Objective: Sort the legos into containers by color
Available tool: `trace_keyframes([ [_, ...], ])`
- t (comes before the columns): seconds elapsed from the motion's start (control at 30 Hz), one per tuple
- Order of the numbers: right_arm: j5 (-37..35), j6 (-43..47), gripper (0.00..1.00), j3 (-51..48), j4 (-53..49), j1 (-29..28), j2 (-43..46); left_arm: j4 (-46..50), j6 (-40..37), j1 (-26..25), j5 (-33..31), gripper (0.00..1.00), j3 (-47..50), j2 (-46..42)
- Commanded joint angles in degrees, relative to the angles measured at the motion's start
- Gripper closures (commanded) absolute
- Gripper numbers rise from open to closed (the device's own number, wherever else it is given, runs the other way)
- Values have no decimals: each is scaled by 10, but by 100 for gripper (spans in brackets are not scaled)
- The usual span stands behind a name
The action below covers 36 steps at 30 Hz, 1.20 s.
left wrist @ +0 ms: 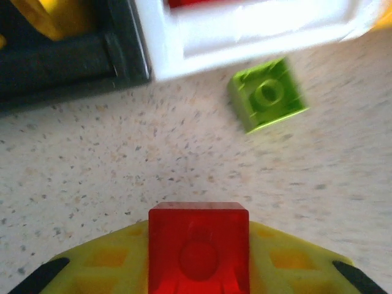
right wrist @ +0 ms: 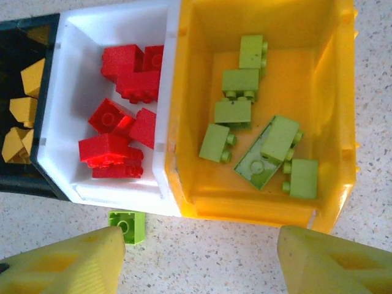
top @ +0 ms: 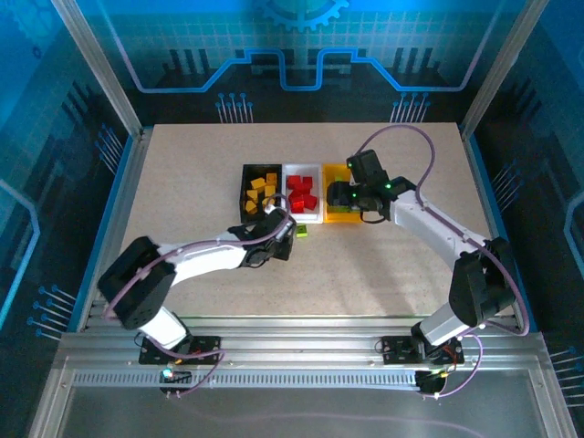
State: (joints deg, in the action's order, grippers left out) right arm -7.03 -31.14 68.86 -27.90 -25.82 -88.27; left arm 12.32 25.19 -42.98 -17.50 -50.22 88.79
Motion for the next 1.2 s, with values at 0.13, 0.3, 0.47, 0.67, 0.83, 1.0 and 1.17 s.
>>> trace_keyframes([
  [0.13, -1, -19, 32, -44, 20, 3, 30, 61, 22, 34, 58, 69, -124, -26],
  [0.3, 5, -25, 32, -71, 21, 1, 44, 73, 11, 89, 86, 71, -260, 88],
  [0.47, 6, -26, 32, -100, 21, -4, 64, 121, -7, 102, 67, 70, -400, 219],
  [0.67, 7, -30, 32, -134, 22, -15, 93, 151, -3, 109, 63, 60, -474, 293],
  [0.83, 6, -26, 31, -148, 26, -34, 110, 156, 5, 108, 79, 44, -492, 297],
  [1.0, 12, -26, 30, -156, 43, -59, 116, 139, 16, 107, 99, 29, -464, 243],
  [1.17, 5, -30, 27, -149, 66, -106, 98, 79, 33, 99, 119, 1, -364, 115],
])
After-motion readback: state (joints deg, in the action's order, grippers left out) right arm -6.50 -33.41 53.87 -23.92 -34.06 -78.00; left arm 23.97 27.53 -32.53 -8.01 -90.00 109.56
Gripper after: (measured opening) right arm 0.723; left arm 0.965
